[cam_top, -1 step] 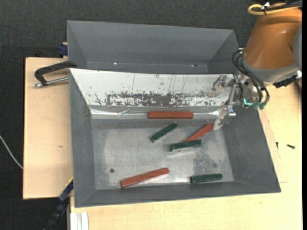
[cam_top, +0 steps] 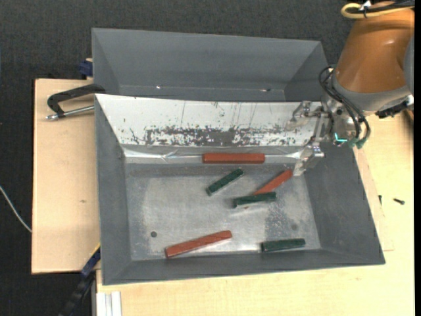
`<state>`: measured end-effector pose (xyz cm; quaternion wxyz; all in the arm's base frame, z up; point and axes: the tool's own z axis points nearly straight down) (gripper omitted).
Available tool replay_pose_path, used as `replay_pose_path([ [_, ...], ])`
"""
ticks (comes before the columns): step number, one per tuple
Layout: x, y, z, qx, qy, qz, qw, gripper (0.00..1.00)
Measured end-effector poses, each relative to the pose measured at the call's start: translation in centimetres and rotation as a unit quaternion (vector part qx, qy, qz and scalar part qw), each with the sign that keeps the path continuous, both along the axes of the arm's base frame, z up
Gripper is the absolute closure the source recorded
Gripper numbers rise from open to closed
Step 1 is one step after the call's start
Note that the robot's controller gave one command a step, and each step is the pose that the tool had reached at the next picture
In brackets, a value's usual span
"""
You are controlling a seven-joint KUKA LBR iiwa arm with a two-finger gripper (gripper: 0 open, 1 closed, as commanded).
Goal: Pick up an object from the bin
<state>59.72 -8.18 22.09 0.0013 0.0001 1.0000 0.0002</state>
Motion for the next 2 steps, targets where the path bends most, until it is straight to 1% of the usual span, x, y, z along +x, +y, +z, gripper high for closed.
replay_pose_path([
  [1, -0.7, -0.2, -5.0, 0.0, -0.0029, -0.016, 0.9999, 0.0],
  [2, -0.5, 0.7, -13.2, -0.001, 0.0, -0.068, 0.9977, 1.0],
])
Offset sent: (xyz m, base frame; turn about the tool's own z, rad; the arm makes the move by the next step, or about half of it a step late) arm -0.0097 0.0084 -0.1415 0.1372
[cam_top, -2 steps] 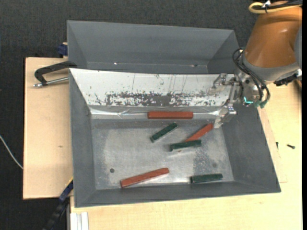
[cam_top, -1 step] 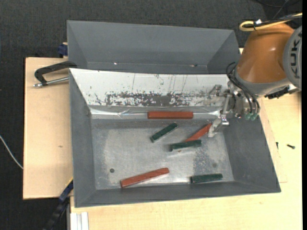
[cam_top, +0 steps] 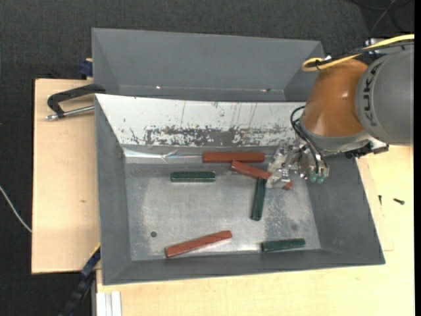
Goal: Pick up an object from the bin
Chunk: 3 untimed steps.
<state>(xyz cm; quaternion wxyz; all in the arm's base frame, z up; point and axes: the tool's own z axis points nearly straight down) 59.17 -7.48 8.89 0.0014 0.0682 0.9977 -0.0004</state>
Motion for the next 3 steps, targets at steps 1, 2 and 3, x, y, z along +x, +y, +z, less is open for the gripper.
replay_pose_path([
  [1, 0.0, 0.0, 0.0, 0.0, -0.0006, 0.0, 1.0, 1.0],
  [2, -0.1, 0.9, 4.3, 0.001, 0.0012, 0.004, 1.0, 1.0],
  [3, 0.6, 0.6, 17.6, 0.001, -0.0017, -0.023, 0.9997, 1.0],
])
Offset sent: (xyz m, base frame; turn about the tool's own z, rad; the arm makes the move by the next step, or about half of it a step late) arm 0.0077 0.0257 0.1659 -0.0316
